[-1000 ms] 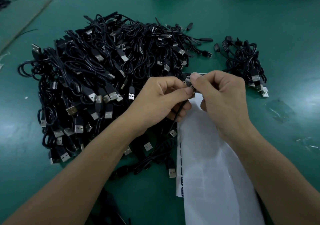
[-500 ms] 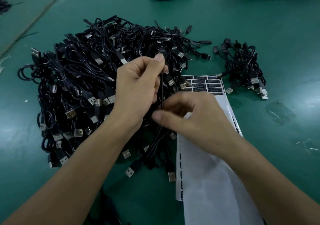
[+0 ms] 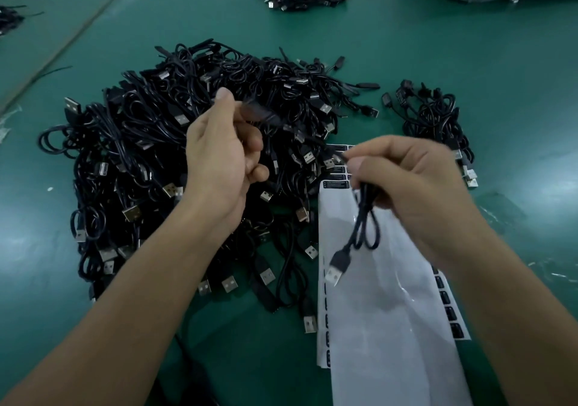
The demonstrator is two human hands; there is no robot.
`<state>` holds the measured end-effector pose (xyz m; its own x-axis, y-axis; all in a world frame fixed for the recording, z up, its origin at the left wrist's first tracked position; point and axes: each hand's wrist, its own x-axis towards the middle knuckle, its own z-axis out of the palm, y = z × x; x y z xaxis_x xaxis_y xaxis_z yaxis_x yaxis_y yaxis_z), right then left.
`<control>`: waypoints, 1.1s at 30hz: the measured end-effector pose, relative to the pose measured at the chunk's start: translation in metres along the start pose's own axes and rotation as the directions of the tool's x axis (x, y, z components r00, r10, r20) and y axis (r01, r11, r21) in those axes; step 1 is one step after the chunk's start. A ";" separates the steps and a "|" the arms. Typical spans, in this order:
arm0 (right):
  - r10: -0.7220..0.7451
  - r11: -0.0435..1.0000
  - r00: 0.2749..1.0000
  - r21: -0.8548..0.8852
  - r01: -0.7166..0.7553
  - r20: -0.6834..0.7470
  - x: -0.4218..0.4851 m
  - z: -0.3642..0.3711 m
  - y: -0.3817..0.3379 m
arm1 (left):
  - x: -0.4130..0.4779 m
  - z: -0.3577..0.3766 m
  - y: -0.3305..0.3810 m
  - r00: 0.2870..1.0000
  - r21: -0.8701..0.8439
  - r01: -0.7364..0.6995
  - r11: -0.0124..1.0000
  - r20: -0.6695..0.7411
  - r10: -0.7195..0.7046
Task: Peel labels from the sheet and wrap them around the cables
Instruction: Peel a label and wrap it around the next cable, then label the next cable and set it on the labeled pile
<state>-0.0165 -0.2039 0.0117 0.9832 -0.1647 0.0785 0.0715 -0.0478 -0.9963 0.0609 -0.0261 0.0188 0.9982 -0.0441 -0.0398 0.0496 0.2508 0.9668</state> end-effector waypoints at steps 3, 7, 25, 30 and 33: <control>-0.028 0.982 0.969 -0.187 -0.019 -0.245 0.021 -0.022 0.000 | 0.000 0.000 0.001 1.000 0.022 0.018 1.000 0.011 -0.018; -0.233 0.805 0.874 -0.588 -0.073 -0.427 0.059 -0.051 -0.005 | -0.001 0.002 0.001 0.999 0.014 0.034 0.999 0.015 -0.034; -0.400 0.301 0.895 -0.951 -0.075 -0.197 0.082 -0.022 -0.003 | 0.001 0.000 -0.002 0.997 -0.059 0.073 0.996 0.035 -0.071; -0.272 0.527 0.953 -0.807 0.266 0.137 0.067 0.046 0.003 | -0.001 -0.002 0.005 0.999 -0.253 0.027 0.967 0.047 -0.015; -0.433 0.510 0.900 -0.812 0.284 0.043 0.066 0.066 0.007 | -0.003 -0.003 0.003 0.999 -0.188 -0.018 0.982 0.044 0.026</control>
<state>0.0598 -0.1498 0.0072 0.8616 -0.0855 0.5004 0.1792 -0.8710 -0.4574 0.0578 -0.0219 0.0210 0.9968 -0.0797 -0.0033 0.0373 0.4284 0.9028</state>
